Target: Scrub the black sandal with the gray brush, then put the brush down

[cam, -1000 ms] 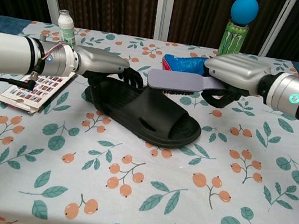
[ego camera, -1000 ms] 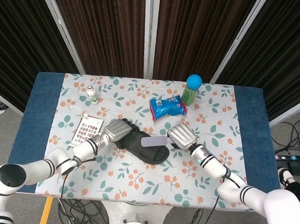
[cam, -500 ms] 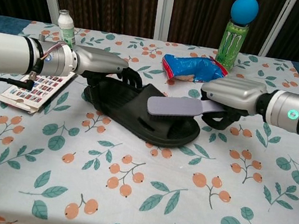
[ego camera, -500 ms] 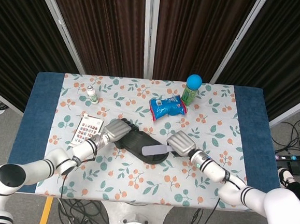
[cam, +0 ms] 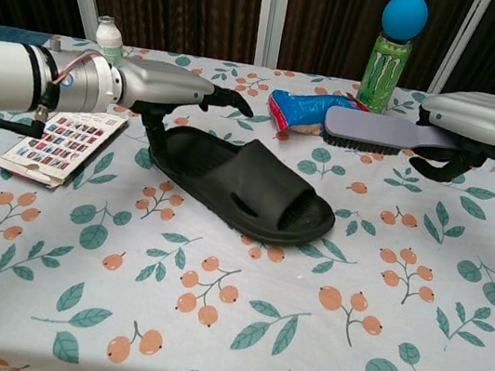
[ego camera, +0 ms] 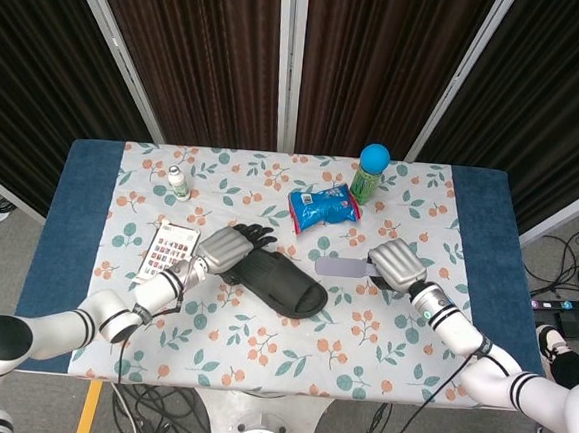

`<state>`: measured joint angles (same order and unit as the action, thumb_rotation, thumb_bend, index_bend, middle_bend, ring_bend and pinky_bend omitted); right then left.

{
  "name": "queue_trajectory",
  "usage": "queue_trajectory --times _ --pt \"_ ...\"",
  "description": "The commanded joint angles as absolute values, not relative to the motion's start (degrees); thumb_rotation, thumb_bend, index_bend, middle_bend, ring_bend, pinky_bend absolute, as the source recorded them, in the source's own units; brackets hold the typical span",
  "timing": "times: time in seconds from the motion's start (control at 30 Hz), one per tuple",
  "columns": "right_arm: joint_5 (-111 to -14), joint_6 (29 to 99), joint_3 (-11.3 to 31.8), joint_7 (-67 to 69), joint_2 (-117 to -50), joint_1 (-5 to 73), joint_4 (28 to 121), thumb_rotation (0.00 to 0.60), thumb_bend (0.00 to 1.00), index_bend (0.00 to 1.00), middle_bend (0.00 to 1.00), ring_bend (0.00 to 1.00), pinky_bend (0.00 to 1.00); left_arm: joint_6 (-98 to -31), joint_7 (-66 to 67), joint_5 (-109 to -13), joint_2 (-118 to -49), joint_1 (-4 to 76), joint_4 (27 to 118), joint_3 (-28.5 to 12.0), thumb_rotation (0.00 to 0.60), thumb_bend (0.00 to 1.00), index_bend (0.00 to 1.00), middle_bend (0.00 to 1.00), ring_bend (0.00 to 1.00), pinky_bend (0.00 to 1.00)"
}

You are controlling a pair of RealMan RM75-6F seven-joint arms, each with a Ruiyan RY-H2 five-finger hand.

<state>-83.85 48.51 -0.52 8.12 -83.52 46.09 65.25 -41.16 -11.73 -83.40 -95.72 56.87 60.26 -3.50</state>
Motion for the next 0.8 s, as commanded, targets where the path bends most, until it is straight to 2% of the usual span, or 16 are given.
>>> queue_trajectory --times 0.03,0.1,0.17,0.2,0.27,0.33,0.4,0.43,0.53,0.63,0.7,0.8 --pt "-80.7 44.67 -0.08 4.08 -84.96 45.46 62.74 0.6 0.37 1.0 1.0 1.0 1.0 -43.2 -9.93 -81.98 -92.55 55.48 64.01 -4.84 0.6 0.21 0.11 0.11 0.06 0.17" --pt "-79.52 43.49 -0.01 2.25 -86.2 45.25 61.35 0.6 0.35 0.99 0.98 0.98 1.0 -44.67 -9.24 -81.27 -90.27 54.48 66.72 -5.39 0.6 0.21 0.11 0.11 0.06 0.17" --pt "-78.26 42.69 0.17 0.72 -87.2 44.86 60.48 0.6 0.32 0.9 0.92 0.92 0.97 -46.52 -8.72 -80.7 -87.96 53.18 69.3 -5.78 0.6 0.21 0.11 0.11 0.06 0.17" --pt "-77.67 42.35 0.3 0.18 -87.4 44.68 60.42 0.6 0.3 0.82 0.88 0.87 0.95 -47.41 -8.54 -80.49 -87.05 52.56 70.18 -5.91 0.6 0.21 0.11 0.11 0.06 0.17" --pt "-76.4 41.85 0.55 -0.99 -87.42 44.18 60.92 0.6 0.23 0.58 0.72 0.7 0.83 -49.25 -8.4 -79.88 -85.17 51.05 71.64 -6.13 0.6 0.21 0.11 0.11 0.06 0.17" --pt "-75.35 41.78 0.91 -1.91 -86.93 43.75 62.11 0.6 0.14 0.26 0.48 0.46 0.6 -50.62 -8.58 -79.16 -83.83 49.73 72.44 -6.31 0.6 0.21 0.11 0.11 0.06 0.17" --pt "-73.98 41.34 1.32 -2.75 -85.71 43.36 64.43 0.6 0.07 0.06 0.31 0.26 0.41 -51.97 -9.16 -78.43 -82.39 48.1 73.35 -6.27 0.6 0.21 0.11 0.11 0.06 0.17" --pt "-73.42 41.19 1.47 -3.09 -85.02 43.2 65.56 0.6 0.04 0.01 0.23 0.18 0.33 -52.57 -9.45 -78.2 -81.8 47.34 73.77 -6.16 0.6 0.21 0.11 0.11 0.06 0.17" --pt "-72.21 41.45 1.99 -3.59 -82.14 42.55 69.51 0.6 0.03 0.0 0.1 0.05 0.17 -54.38 -10.11 -77.32 -79.59 44.63 75.17 -5.51 0.6 0.2 0.11 0.11 0.06 0.17" --pt "-72.65 44.04 2.74 -1.41 -77.63 40.97 74.35 0.6 0.03 0.0 0.06 0.0 0.11 -56.85 -9.92 -76.04 -76.71 41.23 77.05 -4.74 0.6 0.2 0.11 0.11 0.06 0.17" --pt "-73.97 47.64 3.18 1.34 -74.07 38.97 77.11 0.6 0.04 0.0 0.08 0.01 0.11 -58.73 -7.78 -74.4 -74.23 38.62 78.59 -4.14 0.6 0.2 0.11 0.11 0.06 0.17" --pt "-75.64 55.09 3.82 4.98 -69.98 34.88 79.35 0.6 0.12 0.0 0.18 0.09 0.16 -63.2 -4.54 -71.83 -71.21 33.94 81.23 -3.35 0.6 0.2 0.11 0.11 0.06 0.18"
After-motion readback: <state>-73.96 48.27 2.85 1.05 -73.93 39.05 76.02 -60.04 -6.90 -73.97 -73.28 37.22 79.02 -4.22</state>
